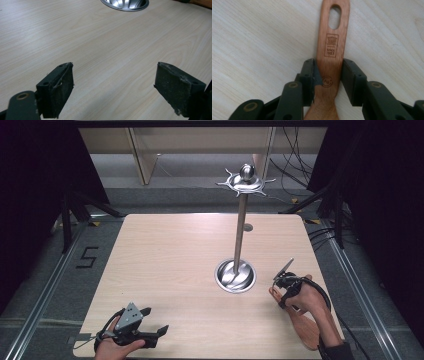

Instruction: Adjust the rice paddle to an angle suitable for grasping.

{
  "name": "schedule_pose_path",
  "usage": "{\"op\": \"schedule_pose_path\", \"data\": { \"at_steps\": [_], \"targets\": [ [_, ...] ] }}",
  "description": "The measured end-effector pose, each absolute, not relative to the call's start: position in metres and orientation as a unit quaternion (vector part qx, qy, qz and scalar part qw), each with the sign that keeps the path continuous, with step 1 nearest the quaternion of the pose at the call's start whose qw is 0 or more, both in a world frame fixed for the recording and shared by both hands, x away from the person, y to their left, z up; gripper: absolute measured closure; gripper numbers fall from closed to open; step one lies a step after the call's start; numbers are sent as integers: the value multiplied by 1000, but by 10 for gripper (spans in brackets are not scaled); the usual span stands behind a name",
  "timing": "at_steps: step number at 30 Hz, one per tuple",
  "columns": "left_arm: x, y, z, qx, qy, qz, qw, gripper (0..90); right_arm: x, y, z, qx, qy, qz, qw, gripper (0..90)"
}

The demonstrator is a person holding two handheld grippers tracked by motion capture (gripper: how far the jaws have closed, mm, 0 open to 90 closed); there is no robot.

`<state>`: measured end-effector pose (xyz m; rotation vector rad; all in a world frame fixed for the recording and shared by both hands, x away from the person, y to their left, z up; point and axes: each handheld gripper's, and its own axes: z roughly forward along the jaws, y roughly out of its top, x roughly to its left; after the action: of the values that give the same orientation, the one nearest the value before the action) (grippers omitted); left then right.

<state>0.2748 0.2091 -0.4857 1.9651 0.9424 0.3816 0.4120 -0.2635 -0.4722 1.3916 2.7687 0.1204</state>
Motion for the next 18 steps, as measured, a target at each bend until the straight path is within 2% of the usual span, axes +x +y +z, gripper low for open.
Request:
{"op": "schedule_pose_path", "data": {
  "at_steps": [8,15,18],
  "targets": [
    [276,210,-486,792,383,158,449,147,404,-268,-470,437,897,62,40,664],
    [276,210,-486,792,382,159,448,147,389,-275,-450,431,891,122,77,670],
    [276,211,-485,794,381,160,446,147,379,-276,-441,458,873,151,77,670]
  ]
}}
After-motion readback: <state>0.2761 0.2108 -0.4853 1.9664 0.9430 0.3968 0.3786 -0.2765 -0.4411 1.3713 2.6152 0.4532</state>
